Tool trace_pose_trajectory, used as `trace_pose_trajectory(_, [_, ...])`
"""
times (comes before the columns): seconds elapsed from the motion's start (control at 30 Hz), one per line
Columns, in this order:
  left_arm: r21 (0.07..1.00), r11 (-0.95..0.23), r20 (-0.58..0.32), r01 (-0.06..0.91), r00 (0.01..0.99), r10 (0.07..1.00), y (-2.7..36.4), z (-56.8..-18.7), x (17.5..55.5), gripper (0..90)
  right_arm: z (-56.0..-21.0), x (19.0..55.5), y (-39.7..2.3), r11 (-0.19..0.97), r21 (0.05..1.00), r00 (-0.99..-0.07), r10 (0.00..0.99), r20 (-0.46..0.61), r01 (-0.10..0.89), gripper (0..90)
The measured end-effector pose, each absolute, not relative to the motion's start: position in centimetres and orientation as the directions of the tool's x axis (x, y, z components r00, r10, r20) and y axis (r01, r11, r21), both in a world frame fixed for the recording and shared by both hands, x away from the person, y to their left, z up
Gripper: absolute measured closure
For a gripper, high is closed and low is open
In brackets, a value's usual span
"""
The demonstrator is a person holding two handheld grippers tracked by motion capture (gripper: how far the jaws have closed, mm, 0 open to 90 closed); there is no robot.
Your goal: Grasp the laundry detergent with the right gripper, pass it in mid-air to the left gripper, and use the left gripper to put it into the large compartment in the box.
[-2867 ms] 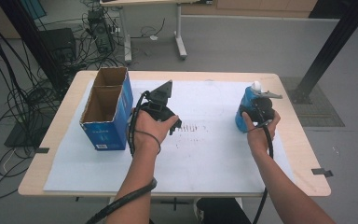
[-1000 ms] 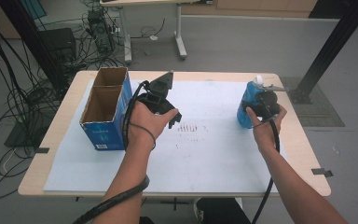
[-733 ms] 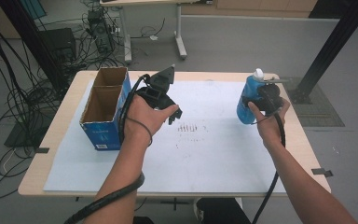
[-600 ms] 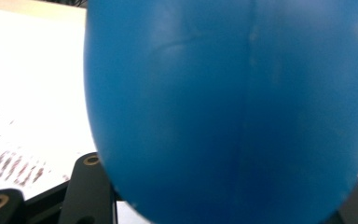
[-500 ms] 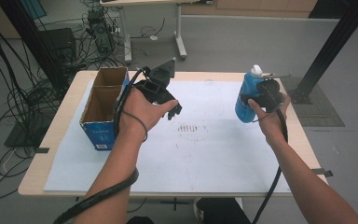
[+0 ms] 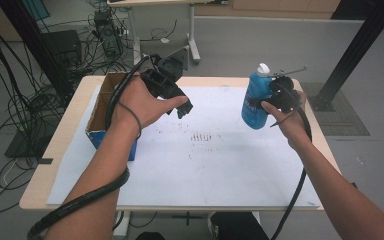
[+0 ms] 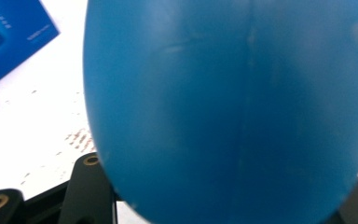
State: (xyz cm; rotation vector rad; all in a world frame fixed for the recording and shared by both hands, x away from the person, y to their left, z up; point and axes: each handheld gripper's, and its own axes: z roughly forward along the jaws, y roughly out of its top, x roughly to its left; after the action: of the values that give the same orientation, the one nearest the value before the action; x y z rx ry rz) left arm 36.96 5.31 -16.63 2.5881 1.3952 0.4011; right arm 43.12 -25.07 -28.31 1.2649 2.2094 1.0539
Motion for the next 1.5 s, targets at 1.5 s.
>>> trace_pose_trajectory(1.5, [0.166, -0.877, 0.177, 0.45, 0.862, 0.476, 4.4, -12.0, 37.0, 5.4, -29.2, 40.6, -12.1, 0.607, 0.773, -0.981, 0.156, 0.113, 0.185, 43.1])
